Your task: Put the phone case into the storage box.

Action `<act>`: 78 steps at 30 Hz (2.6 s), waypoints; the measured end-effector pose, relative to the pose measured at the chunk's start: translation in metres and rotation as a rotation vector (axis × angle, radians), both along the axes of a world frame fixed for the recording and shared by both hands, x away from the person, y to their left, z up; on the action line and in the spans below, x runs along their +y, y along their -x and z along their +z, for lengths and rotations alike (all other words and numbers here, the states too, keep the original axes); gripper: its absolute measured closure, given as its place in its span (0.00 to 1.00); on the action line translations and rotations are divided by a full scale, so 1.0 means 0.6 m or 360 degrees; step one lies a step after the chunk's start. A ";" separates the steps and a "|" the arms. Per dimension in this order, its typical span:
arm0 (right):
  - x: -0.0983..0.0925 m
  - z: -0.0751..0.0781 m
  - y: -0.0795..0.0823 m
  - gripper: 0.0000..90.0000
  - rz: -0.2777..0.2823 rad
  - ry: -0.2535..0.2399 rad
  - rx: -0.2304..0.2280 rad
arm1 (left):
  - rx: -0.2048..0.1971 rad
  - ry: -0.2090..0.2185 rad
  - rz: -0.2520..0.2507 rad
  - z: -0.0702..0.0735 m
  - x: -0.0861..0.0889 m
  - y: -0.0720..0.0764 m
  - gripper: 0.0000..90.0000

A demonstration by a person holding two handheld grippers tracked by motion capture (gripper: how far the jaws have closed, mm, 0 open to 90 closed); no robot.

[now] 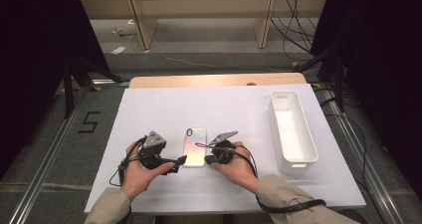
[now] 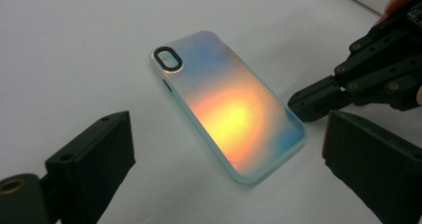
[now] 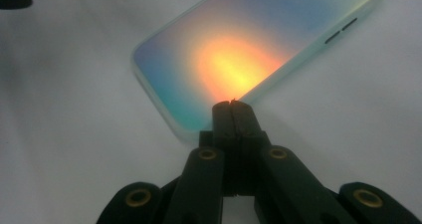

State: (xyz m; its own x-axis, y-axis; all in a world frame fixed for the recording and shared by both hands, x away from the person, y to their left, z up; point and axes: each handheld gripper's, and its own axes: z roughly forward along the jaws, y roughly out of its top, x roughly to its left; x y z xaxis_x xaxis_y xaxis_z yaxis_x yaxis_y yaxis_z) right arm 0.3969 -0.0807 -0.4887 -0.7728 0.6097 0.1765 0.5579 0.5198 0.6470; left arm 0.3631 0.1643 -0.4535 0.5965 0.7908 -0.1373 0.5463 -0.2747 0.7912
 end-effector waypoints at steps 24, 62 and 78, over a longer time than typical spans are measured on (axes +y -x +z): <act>0.066 -0.008 0.001 1.00 0.0076 -0.0061 -0.0025 | 0.0085 -0.0047 0.0095 -0.005 0.007 -0.004 0.08; -0.119 0.075 -0.003 0.59 0.0101 -0.0332 -0.0433 | 0.0081 -0.0044 0.0094 -0.005 0.004 -0.004 0.08; -0.193 0.091 0.027 0.30 0.0105 -0.0432 -0.0473 | 0.0077 -0.0063 0.0094 -0.002 0.000 -0.005 0.06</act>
